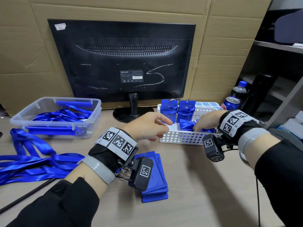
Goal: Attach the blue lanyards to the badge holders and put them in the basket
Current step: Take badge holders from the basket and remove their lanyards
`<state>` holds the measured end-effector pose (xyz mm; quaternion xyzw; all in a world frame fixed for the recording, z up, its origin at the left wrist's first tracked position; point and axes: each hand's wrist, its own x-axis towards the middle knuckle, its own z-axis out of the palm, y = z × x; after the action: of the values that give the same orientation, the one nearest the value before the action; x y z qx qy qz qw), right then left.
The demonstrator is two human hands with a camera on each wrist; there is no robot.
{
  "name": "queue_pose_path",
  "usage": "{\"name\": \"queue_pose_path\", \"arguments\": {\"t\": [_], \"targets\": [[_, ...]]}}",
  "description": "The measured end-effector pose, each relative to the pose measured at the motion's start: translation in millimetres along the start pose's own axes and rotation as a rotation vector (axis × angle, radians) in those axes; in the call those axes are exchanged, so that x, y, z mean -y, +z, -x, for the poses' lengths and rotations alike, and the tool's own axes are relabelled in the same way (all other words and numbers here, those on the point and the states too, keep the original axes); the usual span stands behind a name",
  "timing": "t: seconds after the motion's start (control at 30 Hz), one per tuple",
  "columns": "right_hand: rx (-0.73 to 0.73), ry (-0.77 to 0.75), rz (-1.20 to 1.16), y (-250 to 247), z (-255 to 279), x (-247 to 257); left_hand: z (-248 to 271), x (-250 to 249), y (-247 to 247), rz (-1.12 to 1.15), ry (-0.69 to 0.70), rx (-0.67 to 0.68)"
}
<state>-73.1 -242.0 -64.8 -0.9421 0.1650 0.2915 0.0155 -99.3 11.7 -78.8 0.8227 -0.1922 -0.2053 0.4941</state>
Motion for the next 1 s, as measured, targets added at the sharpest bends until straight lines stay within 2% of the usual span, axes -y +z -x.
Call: {"name": "queue_pose_path", "arguments": {"t": [0.13,0.3,0.43,0.5,0.6,0.67,0.77,0.9,1.0], "targets": [[-0.07,0.037,-0.038,3.0,12.4,-4.4,-1.1,1.3,-0.3,-0.004,-0.01,0.006],[-0.265,0.085,-0.204,3.8,-0.1,-16.3,-1.2,0.4,0.2,0.006,-0.006,0.011],[-0.578,0.096,-0.411,-6.8,10.5,-23.2,2.1,-3.0,-0.3,-0.004,0.009,0.006],[-0.691,0.062,-0.522,-13.7,22.7,-26.5,5.7,-6.1,-0.7,0.002,0.019,-0.002],[-0.793,-0.113,-0.742,-20.7,47.2,-24.4,12.7,-12.0,-2.0,0.014,0.042,-0.021],[-0.729,-0.279,-0.869,-19.8,65.3,-16.0,20.3,-18.4,-3.0,0.035,0.051,-0.057],[-0.514,-0.471,-1.026,-14.8,90.2,5.3,34.1,-29.0,-5.3,0.091,0.06,-0.075],[-0.354,-0.608,-1.074,-4.3,119.0,39.6,55.6,-37.2,-11.9,0.213,0.062,-0.037],[-0.27,-0.663,-1.133,-0.1,132.9,55.0,68.8,-33.0,-20.8,0.223,0.081,-0.066]]}}
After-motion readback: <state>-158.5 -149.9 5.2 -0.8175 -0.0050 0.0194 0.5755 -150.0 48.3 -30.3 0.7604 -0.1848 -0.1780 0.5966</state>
